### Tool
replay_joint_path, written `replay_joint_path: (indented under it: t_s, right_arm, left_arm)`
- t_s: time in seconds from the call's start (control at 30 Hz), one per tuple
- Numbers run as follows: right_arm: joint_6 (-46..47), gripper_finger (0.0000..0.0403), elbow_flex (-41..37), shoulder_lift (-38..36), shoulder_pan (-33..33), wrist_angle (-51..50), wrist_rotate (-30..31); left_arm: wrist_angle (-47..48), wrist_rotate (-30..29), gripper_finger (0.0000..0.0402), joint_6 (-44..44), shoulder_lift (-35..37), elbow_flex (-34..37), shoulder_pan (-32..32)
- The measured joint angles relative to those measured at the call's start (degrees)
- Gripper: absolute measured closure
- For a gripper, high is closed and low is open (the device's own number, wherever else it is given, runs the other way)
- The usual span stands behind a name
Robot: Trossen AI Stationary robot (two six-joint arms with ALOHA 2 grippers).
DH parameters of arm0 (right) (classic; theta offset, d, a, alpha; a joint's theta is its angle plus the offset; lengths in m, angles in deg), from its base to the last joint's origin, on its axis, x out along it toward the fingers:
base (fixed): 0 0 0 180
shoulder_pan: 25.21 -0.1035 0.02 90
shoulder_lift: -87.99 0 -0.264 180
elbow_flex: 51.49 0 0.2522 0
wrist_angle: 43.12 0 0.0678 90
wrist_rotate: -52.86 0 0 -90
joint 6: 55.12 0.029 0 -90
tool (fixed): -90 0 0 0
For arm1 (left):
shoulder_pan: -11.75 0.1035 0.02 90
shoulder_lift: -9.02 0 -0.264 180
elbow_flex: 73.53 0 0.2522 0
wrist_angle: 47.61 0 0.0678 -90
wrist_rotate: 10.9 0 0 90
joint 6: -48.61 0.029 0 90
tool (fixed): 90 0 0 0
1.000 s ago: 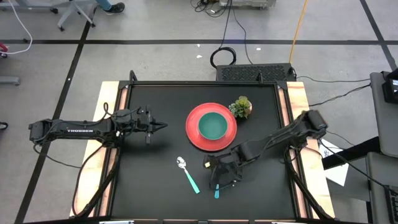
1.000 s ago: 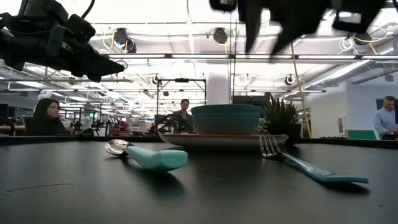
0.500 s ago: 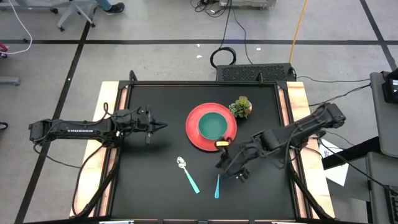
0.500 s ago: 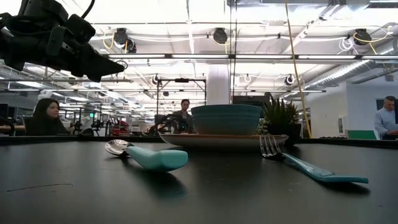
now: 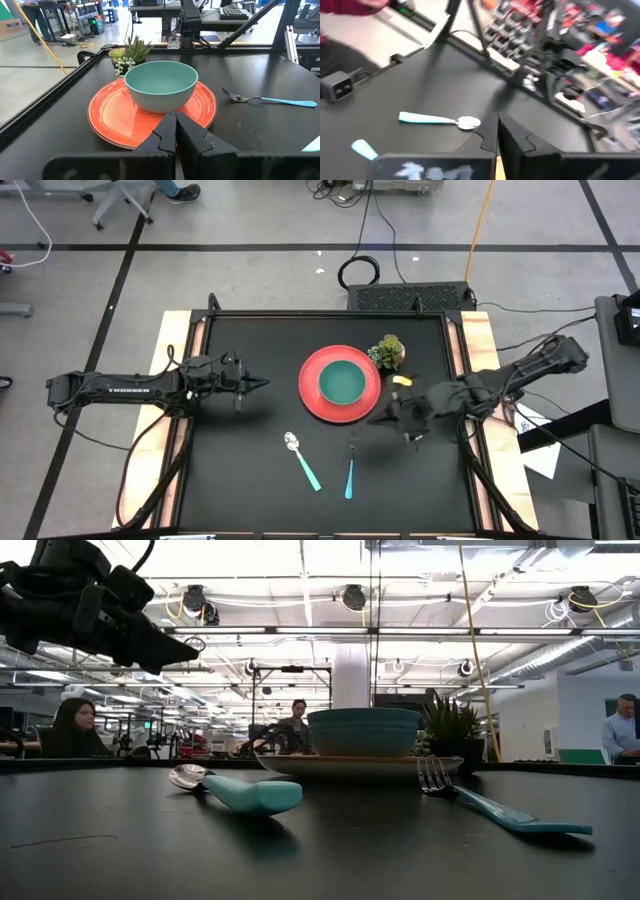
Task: Set table place
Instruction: Put the blue fork on the right side of the green bowl
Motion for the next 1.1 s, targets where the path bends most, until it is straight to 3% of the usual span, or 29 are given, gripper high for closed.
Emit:
replay_joint_path:
  t_s: [0.4,0.7,1.0,1.1]
  right_arm:
    - [3.4,0.0403,-26.7,-16.9,0.6,22.0,18.0]
    - [2.3,0.0403,-41.5,-20.2,0.9,43.8,17.9]
    - [3.3,0.0403,-44.1,-21.8,1.0,42.4,17.2]
    - [6.6,0.0403,-44.1,-23.5,2.6,42.0,14.5]
  left_arm:
    - [0.1,0.0,0.0387,4.0,0.0,0.0,0.0]
    - [0.0,0.0,0.0387,1.5,0.0,0.0,0.0]
    - [-0.1,0.0,0.0387,1.7,0.0,0.0,0.0]
    - [-0.1,0.0,0.0387,1.7,0.0,0.0,0.0]
